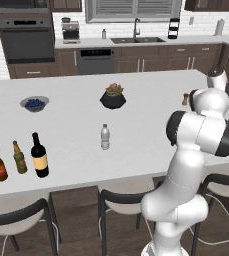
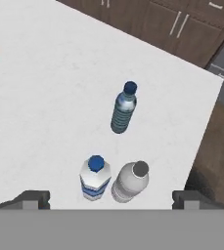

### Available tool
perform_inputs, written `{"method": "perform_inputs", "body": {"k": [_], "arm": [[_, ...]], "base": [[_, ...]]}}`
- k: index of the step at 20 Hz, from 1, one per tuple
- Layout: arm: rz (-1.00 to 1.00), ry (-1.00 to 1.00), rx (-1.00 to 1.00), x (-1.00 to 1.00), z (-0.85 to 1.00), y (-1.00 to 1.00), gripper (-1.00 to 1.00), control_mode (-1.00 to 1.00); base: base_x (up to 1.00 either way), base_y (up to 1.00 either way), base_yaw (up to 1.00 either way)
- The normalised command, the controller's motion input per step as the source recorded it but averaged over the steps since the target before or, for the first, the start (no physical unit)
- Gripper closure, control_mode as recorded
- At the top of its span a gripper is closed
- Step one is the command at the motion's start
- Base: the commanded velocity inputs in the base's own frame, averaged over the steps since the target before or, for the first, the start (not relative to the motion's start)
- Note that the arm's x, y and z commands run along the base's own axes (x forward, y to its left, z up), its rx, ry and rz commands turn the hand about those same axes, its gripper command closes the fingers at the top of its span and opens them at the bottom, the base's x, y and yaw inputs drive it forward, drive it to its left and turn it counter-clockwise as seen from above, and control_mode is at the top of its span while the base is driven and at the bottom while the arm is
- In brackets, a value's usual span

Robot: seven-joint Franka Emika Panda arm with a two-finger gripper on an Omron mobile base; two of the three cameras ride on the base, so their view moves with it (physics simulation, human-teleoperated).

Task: Move the plastic bottles in the middle to the plastics group, and the glass bottles in the middle to the glass group.

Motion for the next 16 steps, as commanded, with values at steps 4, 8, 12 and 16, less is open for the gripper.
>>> {"method": "perform_inputs", "body": {"k": [4, 8, 12, 16], "arm": [[0.29, 0.00, 0.14, 0.00, 0.04, 0.94, -1.00, -1.00], [0.36, 0.02, 0.18, 0.00, 0.00, 0.94, -1.00, -1.00], [0.41, 0.03, 0.19, 0.00, 0.00, 0.96, -1.00, -1.00], [0.33, 0.05, 0.07, -0.14, 0.02, 1.00, -1.00, -1.00]], "base": [[0.00, 0.00, 0.00], [0.00, 0.00, 0.00], [0.00, 0.00, 0.00], [0.00, 0.00, 0.00]]}}
